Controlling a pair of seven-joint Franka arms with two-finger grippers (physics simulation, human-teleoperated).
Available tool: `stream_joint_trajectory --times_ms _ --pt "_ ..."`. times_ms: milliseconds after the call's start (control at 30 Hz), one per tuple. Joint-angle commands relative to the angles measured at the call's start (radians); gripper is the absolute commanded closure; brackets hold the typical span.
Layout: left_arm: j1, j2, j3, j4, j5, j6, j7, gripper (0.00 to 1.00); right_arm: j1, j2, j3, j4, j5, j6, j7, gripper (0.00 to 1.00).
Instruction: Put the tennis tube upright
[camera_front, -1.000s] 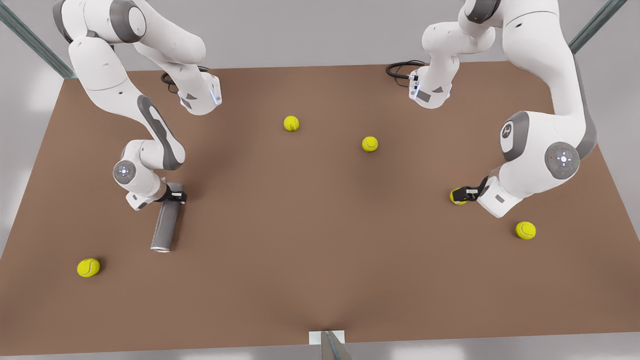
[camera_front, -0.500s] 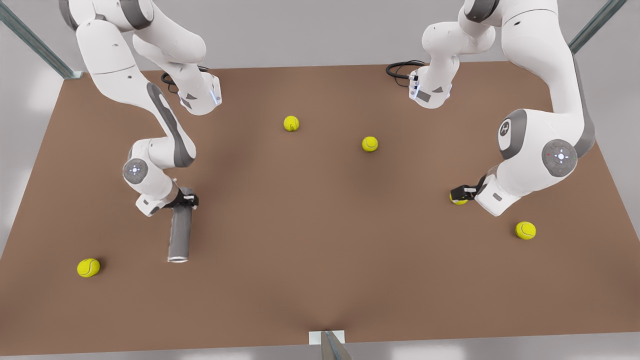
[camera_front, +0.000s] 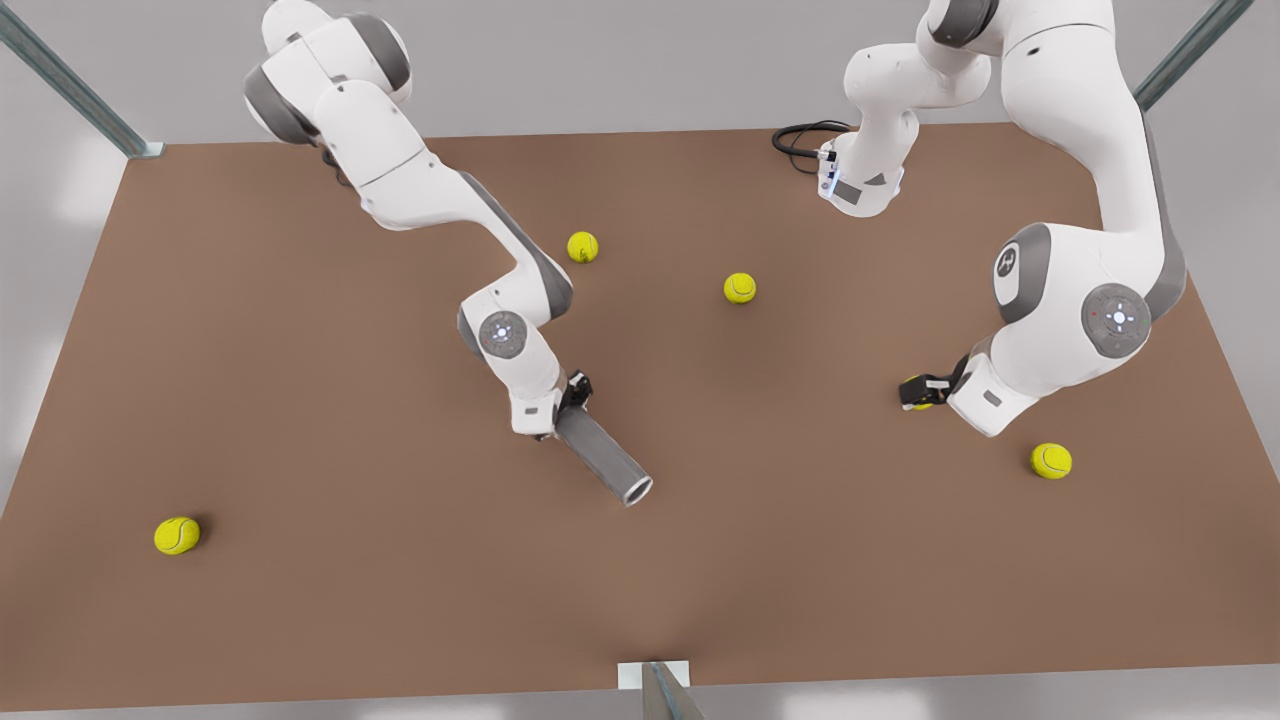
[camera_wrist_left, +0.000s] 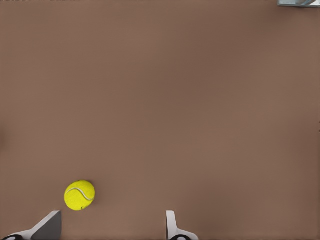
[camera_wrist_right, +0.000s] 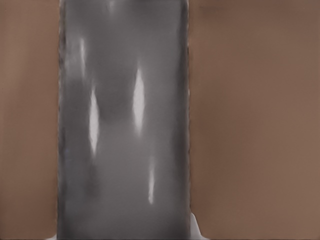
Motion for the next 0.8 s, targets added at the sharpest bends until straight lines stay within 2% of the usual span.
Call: stream_joint_trajectory --times_ms 0,133,233,300,433,467,500,533,700,767 --pt "0.000 0.000 0.000 0.000 -0.003 0.000 0.000 0.01 0.013 0.016 -0.016 0.026 0.000 0.004 -0.088 0.24" --pt "-0.001 0.003 0.000 -0.002 -0.003 0.002 -0.002 0.01 0.115 0.104 -0.122 0.149 0.004 0.071 -0.447 0.24" --pt "0.000 0.012 0.000 -0.002 -0.003 0.015 -0.003 0.01 0.177 0.164 -0.202 0.227 0.006 0.071 -0.487 0.24" --pt "-0.011 0.041 -0.002 -0.002 -0.134 0.072 -0.060 0.01 0.236 0.211 -0.265 0.313 0.007 0.056 -0.607 0.24" --pt "-0.046 0.112 -0.002 0.005 -0.510 0.224 -0.121 0.01 0.297 0.244 -0.267 0.372 0.010 0.040 -0.697 0.24" --pt "-0.048 0.147 -0.002 0.008 -0.552 0.233 -0.120 0.01 0.314 0.253 -0.268 0.372 0.012 0.042 -0.696 0.24" --pt "-0.061 0.178 -0.006 0.015 -0.552 0.259 -0.106 0.01 0.325 0.267 -0.268 0.373 0.016 0.045 -0.690 0.22" --pt "-0.074 0.198 -0.009 0.018 -0.549 0.270 -0.091 0.01 0.332 0.276 -0.270 0.373 0.020 0.048 -0.682 0.00" --pt "-0.067 0.213 -0.008 0.002 -0.532 0.265 -0.029 0.01 0.334 0.277 -0.270 0.389 0.020 0.048 -0.683 0.00" --pt "-0.080 0.219 -0.008 -0.026 -0.535 0.279 -0.028 0.01 0.309 0.222 -0.271 0.381 0.021 0.030 -0.691 0.00"
